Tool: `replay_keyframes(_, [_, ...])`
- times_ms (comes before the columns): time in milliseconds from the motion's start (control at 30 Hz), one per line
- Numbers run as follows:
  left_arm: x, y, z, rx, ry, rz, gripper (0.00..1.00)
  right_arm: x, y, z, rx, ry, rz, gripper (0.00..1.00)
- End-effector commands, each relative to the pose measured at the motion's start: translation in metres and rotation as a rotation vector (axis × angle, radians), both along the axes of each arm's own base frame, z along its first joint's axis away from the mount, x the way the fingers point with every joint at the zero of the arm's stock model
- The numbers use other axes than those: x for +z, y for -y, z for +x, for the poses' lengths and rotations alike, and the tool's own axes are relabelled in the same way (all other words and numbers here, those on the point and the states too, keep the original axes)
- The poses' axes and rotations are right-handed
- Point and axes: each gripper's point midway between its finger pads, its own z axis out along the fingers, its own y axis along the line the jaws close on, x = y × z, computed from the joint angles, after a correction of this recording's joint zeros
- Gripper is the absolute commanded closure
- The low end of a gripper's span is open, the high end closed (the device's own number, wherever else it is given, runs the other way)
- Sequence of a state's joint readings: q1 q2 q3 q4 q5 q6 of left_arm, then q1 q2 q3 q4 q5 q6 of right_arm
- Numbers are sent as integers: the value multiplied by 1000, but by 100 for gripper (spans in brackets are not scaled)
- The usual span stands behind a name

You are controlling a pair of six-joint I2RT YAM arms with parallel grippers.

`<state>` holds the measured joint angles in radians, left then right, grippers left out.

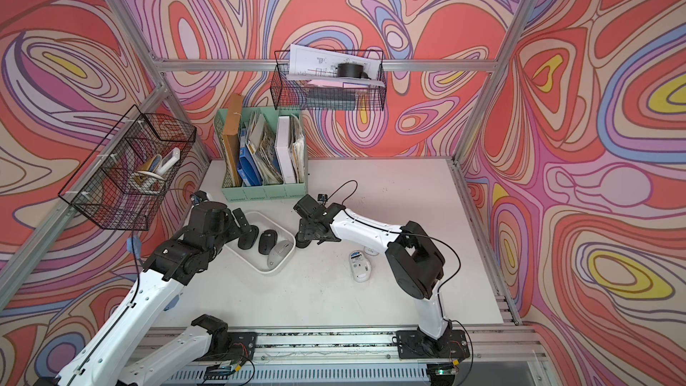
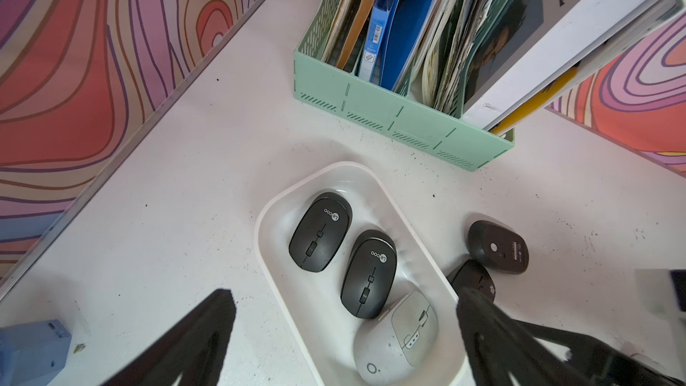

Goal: Put the mouse in the storage box
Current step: Pick up the mouse from the center of the board.

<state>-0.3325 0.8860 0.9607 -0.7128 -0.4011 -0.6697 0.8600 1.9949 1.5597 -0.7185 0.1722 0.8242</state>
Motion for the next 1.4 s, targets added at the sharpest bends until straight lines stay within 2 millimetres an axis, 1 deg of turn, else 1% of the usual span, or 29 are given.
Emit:
replay_keyframes(0, [-1, -8, -8, 2, -1, 38, 1, 1, 3, 4, -94, -15, -35, 5])
replay_keyframes(100, [-5, -8, -12, 0, 9, 29, 1, -7, -3, 12, -128, -14, -37, 6])
replay_keyframes(233, [-5, -6, -14, -6, 41, 1, 1, -20, -17, 22, -159, -27, -23, 6])
replay_keyframes(367, [-5, -4, -14, -16, 37, -7, 1, -19, -29, 32, -164, -20, -12, 7])
replay_keyframes(467, [-6, -6, -16, -10, 35, -7, 1, -22, -35, 37, -172, -25, -6, 7])
replay_keyframes(633, [-5, -7, -17, -4, 44, -7, 1, -37, -36, 35, -188, -63, -30, 8])
replay_keyframes(833, [-7, -6, -15, -6, 39, -7, 1, -49, -41, 34, -179, -90, -22, 11])
replay_keyframes(967, [-10, -5, -14, -9, 31, -7, 1, -59, -40, 31, -179, -121, -33, 13])
replay_keyframes(1033, [-10, -4, -14, -10, 30, -9, 1, -63, -35, 29, -188, -137, -43, 15])
replay_keyframes(1200, [-11, -5, -13, -7, 28, -5, 1, -61, -20, 25, -212, -128, -66, 24])
replay_keyframes(1367, [-11, -5, -11, -6, 26, -5, 1, -55, -16, 23, -215, -119, -65, 33])
